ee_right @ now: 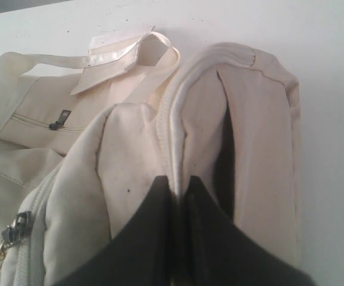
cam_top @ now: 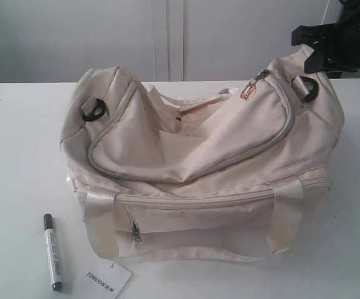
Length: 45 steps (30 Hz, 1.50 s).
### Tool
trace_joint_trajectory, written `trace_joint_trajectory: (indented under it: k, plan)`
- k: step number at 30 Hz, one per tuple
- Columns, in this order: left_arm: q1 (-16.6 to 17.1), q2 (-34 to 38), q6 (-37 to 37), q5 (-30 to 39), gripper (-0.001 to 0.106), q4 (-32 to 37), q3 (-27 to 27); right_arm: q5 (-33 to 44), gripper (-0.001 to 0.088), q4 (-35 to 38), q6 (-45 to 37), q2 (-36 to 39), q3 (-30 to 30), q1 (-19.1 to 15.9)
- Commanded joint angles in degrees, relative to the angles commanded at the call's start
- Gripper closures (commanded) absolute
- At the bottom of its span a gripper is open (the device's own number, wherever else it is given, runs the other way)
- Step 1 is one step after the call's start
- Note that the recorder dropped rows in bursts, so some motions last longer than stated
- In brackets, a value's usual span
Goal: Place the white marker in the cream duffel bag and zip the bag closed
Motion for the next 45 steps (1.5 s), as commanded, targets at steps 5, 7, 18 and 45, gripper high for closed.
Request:
trace_joint_trajectory:
  k: [5,7,18,45]
  plan:
    - [0.00,3.98,0.00,1.80,0.105,-2.11,-3.34,0.00,0.0868,0.00,0.00,0.00,0.00,0.00]
    - [0.00,6.06,0.00,3.43,0.105,-3.02,-4.98,0.00,0.0868,0.00,0.00,0.00,0.00,0.00]
    - [0.00,17.90,7.31,7.39,0.105,-14.37,-12.30,0.00,0.0868,0.00,0.00,0.00,0.00,0.00]
    - [0.00,39.74,42.74,12.53,0.105,-55.85,-18.23,-0.12,0.0868,0.00,0.00,0.00,0.00,0.00]
